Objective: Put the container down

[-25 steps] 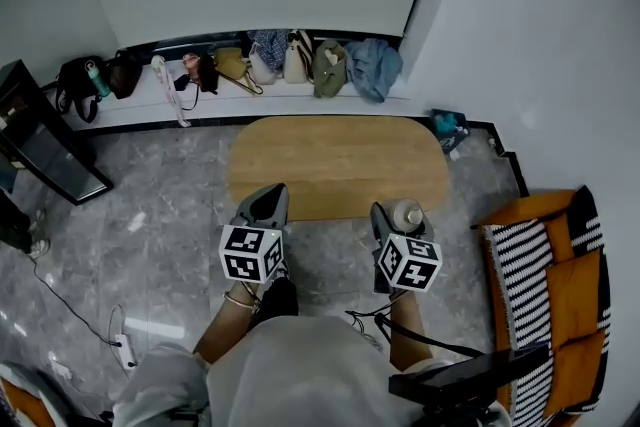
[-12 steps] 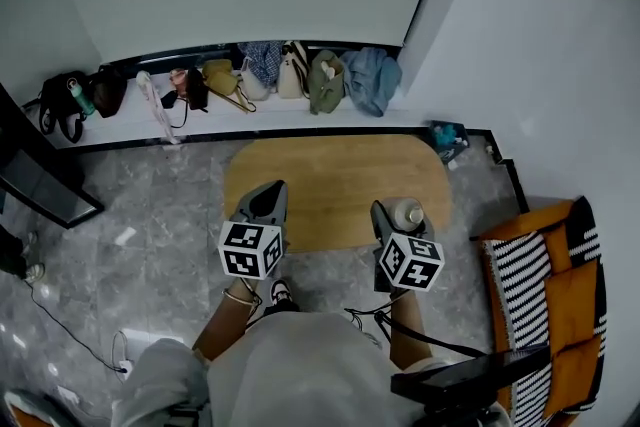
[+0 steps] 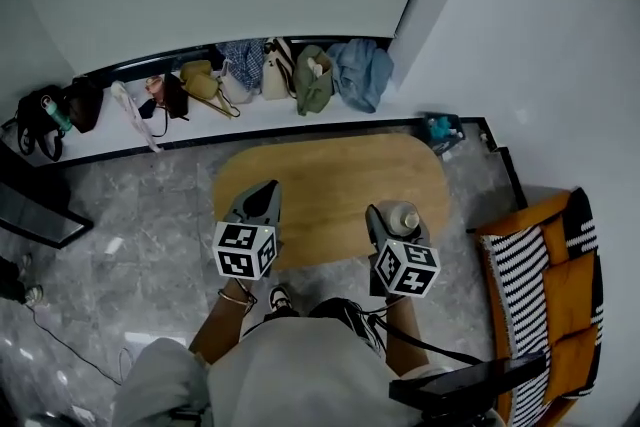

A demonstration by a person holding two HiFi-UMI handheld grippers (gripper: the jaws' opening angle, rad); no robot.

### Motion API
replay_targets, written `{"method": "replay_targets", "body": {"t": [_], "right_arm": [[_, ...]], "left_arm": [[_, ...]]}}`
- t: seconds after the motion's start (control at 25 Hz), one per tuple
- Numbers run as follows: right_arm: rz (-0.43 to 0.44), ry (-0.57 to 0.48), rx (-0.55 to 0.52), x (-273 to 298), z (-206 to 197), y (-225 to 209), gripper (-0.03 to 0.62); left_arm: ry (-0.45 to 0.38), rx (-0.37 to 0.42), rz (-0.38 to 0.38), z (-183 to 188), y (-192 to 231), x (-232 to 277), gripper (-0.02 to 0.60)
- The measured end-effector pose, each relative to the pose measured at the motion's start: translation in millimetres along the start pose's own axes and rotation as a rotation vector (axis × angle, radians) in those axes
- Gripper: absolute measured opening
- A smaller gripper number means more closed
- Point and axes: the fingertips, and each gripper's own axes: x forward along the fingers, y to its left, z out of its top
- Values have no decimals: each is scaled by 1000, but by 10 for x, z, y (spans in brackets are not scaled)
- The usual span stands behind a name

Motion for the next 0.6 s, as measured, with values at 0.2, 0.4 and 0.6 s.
{"method": "replay_targets", "body": {"t": [0.2,0.4,0.6], "right_arm": [[29,43,-2,276,-76,-143,354],[70,74,-29,535,-128,-173,354],[88,106,-7,784,-228,-270,354]], "left_arm": [[53,2,5,-146,-46,268,8],[104,-9,13,-319,-97,465,8],[147,-20,16,-471,-98,742,8]]}}
